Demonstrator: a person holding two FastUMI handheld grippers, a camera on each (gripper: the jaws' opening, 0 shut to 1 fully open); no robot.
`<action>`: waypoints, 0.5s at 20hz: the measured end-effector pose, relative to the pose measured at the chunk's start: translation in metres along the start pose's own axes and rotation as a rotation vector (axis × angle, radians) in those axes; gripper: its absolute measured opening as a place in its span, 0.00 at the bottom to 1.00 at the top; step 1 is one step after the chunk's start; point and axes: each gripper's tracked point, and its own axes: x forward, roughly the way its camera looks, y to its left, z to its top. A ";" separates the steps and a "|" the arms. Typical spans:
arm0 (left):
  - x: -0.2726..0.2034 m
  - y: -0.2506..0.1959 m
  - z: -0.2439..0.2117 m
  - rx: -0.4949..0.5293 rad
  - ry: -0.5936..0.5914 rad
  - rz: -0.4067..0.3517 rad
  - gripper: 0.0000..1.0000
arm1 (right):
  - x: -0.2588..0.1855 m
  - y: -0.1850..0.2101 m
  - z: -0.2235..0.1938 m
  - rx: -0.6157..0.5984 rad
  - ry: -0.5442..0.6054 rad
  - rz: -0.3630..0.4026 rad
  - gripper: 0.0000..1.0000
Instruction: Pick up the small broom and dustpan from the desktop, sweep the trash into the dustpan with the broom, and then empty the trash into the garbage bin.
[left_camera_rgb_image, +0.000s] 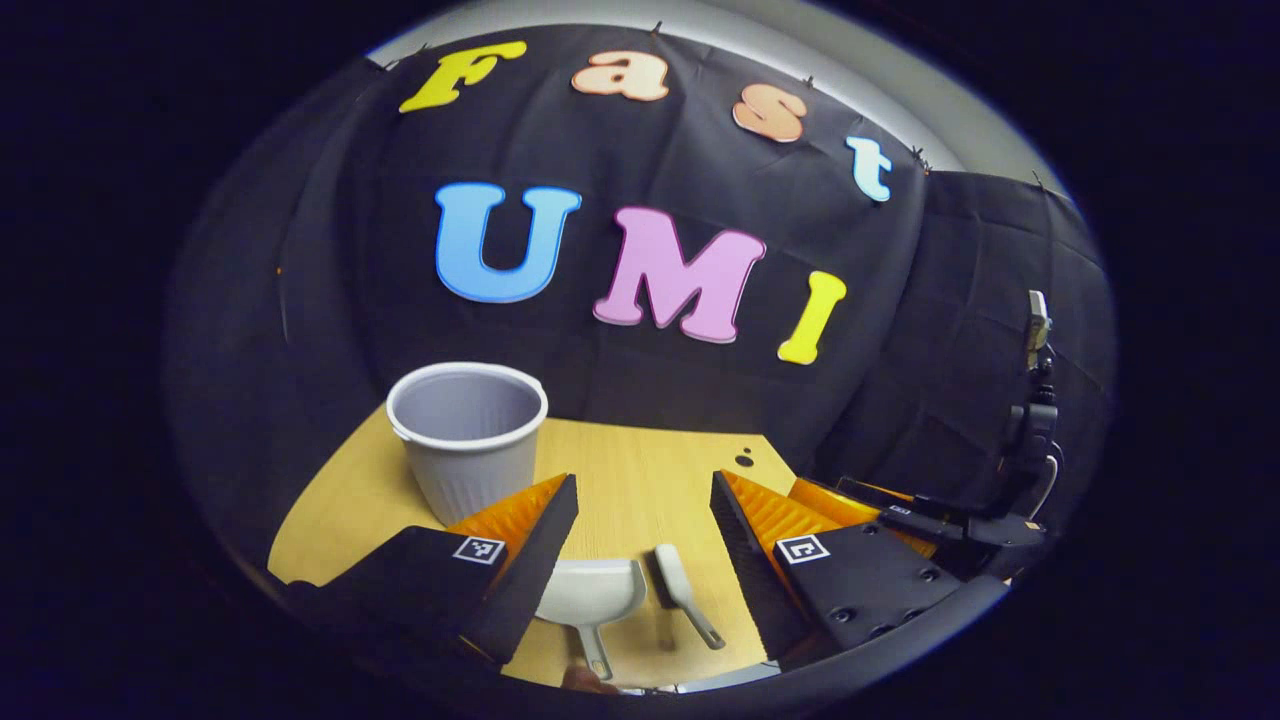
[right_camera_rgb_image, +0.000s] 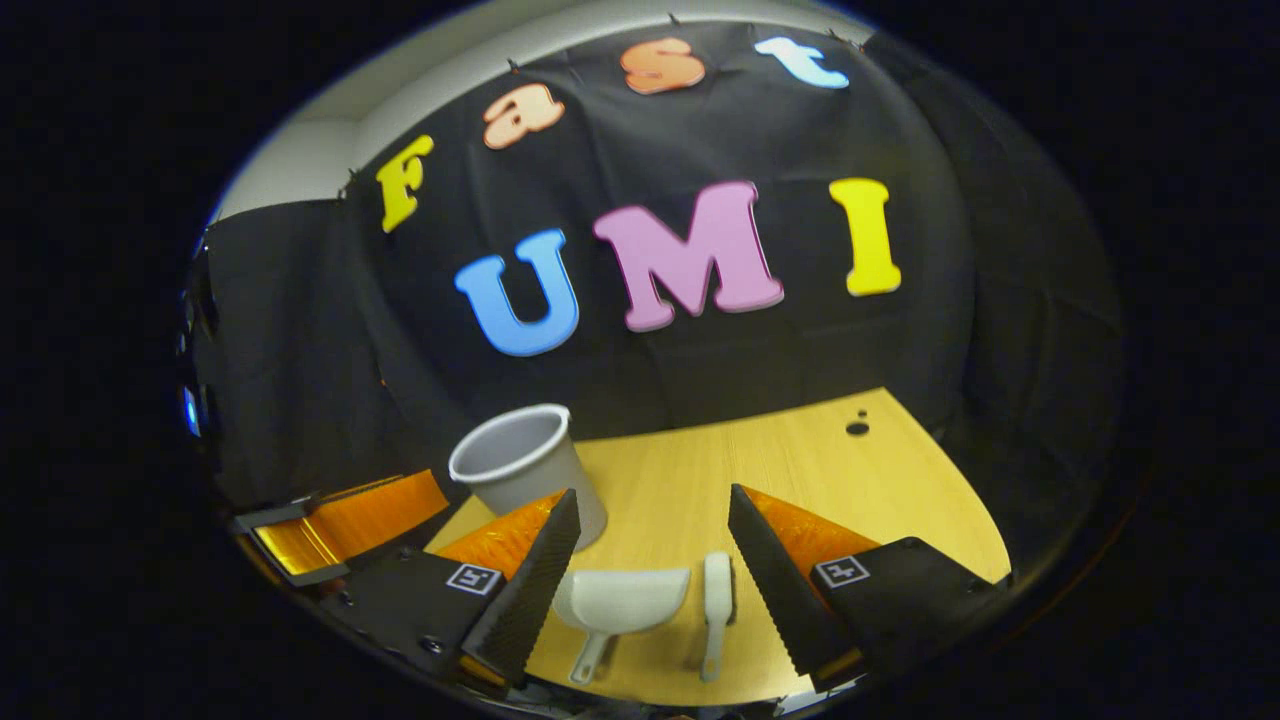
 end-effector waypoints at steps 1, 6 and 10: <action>0.000 -0.003 -0.003 0.007 -0.059 0.014 0.81 | -0.005 0.006 0.010 -0.023 -0.056 0.012 0.97; -0.003 -0.006 0.005 0.010 -0.326 0.113 0.78 | -0.025 0.034 0.043 -0.075 -0.193 0.071 0.97; 0.007 -0.010 -0.004 0.041 -0.372 0.162 0.78 | -0.014 0.056 0.073 -0.115 -0.316 0.098 0.96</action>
